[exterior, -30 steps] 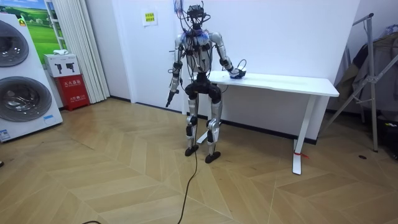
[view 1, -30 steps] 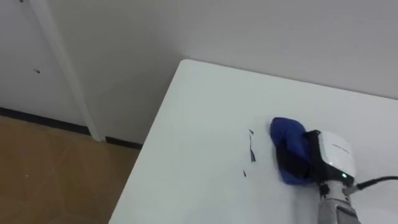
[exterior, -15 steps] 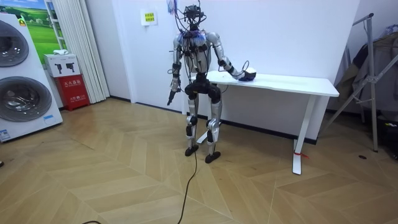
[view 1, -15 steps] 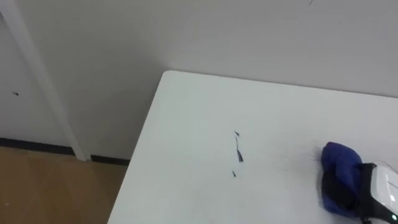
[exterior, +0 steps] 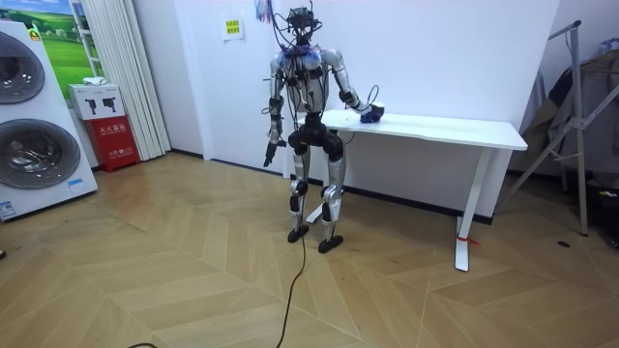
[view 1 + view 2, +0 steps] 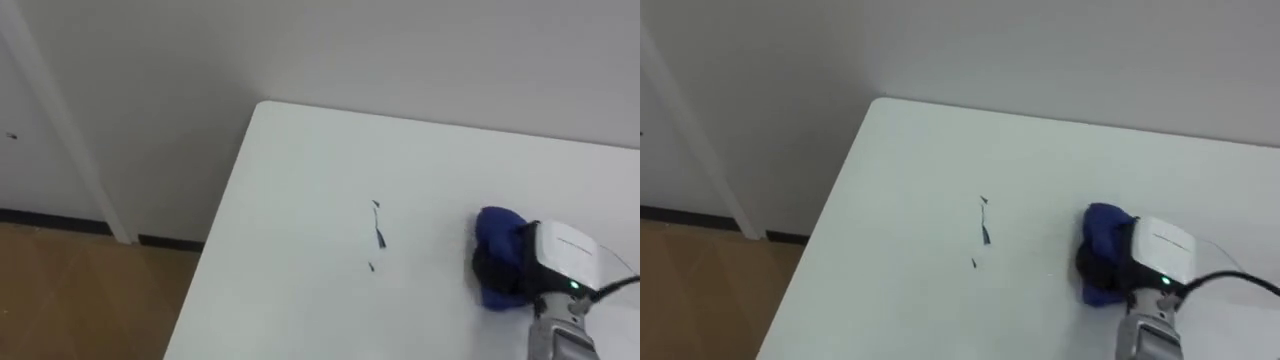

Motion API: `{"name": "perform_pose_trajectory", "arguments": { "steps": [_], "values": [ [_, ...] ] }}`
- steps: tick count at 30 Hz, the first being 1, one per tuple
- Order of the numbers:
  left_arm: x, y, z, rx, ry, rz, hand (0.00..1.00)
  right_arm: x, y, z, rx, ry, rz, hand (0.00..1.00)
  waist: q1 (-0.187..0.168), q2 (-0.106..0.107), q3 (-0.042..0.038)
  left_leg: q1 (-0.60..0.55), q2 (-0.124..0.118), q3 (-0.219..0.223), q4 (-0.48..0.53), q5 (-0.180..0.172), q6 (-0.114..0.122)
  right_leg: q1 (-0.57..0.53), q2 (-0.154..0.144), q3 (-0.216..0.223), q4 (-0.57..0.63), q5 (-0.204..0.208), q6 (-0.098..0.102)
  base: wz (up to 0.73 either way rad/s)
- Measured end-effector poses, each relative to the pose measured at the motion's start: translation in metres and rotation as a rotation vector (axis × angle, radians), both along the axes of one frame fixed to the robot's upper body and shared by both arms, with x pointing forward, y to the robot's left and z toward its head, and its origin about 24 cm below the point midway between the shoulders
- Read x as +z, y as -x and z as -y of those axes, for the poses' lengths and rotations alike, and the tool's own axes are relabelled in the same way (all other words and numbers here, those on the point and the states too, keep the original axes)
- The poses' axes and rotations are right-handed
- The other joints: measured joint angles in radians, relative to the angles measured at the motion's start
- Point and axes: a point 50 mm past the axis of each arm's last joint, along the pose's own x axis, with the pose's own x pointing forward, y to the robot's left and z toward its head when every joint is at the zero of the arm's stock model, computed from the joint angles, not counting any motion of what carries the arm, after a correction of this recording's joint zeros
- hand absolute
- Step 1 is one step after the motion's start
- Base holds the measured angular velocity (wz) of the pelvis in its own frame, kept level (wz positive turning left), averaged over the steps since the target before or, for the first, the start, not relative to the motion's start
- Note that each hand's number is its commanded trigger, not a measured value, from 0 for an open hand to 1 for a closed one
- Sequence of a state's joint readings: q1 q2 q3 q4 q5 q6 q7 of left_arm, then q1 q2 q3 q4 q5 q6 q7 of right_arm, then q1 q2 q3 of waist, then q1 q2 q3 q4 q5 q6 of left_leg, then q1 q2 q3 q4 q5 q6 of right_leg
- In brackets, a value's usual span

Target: Wipe table

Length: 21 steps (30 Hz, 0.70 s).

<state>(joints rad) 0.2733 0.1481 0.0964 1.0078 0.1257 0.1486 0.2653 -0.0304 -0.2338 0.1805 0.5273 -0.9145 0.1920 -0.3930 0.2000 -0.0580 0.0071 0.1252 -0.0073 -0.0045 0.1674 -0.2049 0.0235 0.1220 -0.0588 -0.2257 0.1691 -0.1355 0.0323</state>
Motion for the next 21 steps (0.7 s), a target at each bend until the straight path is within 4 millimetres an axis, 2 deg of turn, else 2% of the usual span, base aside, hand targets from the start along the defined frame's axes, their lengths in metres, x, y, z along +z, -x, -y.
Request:
{"name": "perform_pose_trajectory", "arguments": {
  "steps": [2,4,10,11,14,16,17,21],
  "values": [
    [-0.001,0.0,0.005,0.001,0.012,-0.001,0.0,0.007,-0.015,-0.01,0.052,0.002,-0.002,1.0,0.007,-0.006,0.003,-0.013,0.001,-0.005,-0.001,0.004,0.003,-0.011,0.002,-0.003,-0.002,-0.002,-0.003,0.07],
    [-0.001,0.005,0.005,0.009,0.018,-0.011,0.0,0.008,-0.019,-0.01,0.057,0.003,-0.006,1.0,0.009,-0.01,0.0042,-0.014,0.002,-0.005,0.0,0.004,0.003,-0.01,0.002,-0.012,-0.003,-0.002,-0.003,0.06],
    [0.0,0.017,-0.001,0.043,0.013,-0.032,0.0,-0.011,0.002,0.005,0.024,-0.05,0.023,1.0,-0.024,-0.009,0.0017,0.009,-0.003,-0.019,0.001,-0.003,0.013,0.03,-0.003,-0.037,-0.021,-0.002,-0.002,0.14],
    [0.001,0.015,-0.002,0.037,0.007,-0.028,0.0,-0.016,0.011,0.014,-0.027,-0.072,0.036,1.0,-0.034,-0.004,-0.0027,0.01,-0.006,-0.029,0.0,-0.006,0.017,0.037,-0.008,-0.052,-0.021,-0.003,-0.001,0.33],
    [0.003,0.021,-0.009,0.063,-0.014,-0.034,0.0,-0.024,0.036,0.039,-0.18,-0.103,0.064,1.0,-0.044,0.009,-0.0138,0.024,-0.013,-0.04,0.001,-0.011,0.026,0.055,-0.02,-0.055,-0.02,-0.007,0.007,0.2],
    [0.006,0.026,-0.017,0.112,-0.035,-0.033,0.0,-0.031,0.054,0.053,-0.289,-0.123,0.061,1.0,-0.068,0.003,-0.0284,0.03,-0.023,-0.059,0.0,-0.01,0.031,0.07,-0.029,-0.054,-0.02,-0.012,0.015,0.3],
    [0.007,0.029,-0.021,0.135,-0.048,-0.033,0.0,-0.034,0.067,0.063,-0.355,-0.114,0.058,1.0,-0.075,0.003,-0.0292,0.043,-0.025,-0.063,-0.001,-0.011,0.035,0.084,-0.03,-0.053,-0.02,-0.011,0.017,0.3],
    [0.01,0.034,-0.028,0.167,-0.076,-0.034,0.0,-0.039,0.097,0.089,-0.497,-0.094,0.035,1.0,-0.098,0.004,-0.0315,0.074,-0.027,-0.067,0.003,-0.019,0.045,0.123,-0.032,-0.052,-0.019,-0.008,0.022,0.08]
  ]
}}
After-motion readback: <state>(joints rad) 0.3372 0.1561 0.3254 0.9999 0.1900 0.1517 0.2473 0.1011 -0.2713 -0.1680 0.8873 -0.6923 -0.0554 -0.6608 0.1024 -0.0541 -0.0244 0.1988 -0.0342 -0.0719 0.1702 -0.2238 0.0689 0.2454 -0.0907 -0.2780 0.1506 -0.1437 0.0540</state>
